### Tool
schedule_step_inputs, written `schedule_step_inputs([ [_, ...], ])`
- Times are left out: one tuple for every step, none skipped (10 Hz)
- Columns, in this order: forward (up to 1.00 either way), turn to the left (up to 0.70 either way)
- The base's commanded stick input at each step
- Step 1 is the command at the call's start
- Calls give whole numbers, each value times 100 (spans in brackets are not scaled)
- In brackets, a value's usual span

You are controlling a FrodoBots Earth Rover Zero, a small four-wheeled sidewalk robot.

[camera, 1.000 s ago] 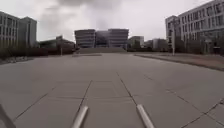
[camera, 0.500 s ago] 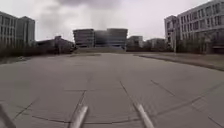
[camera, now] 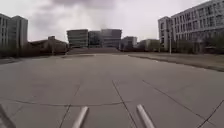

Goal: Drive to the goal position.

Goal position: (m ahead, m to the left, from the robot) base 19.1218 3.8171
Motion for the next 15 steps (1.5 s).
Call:
schedule_step_inputs([
  [100, -27],
  [100, -27],
  [100, -27],
  [100, -16],
  [100, 0],
  [100, 0],
  [100, 0],
  [100, 0],
  [100, 0],
  [100, 0],
  [100, 0],
  [100, 0],
  [100, 0],
  [100, 0],
  [100, 0],
])
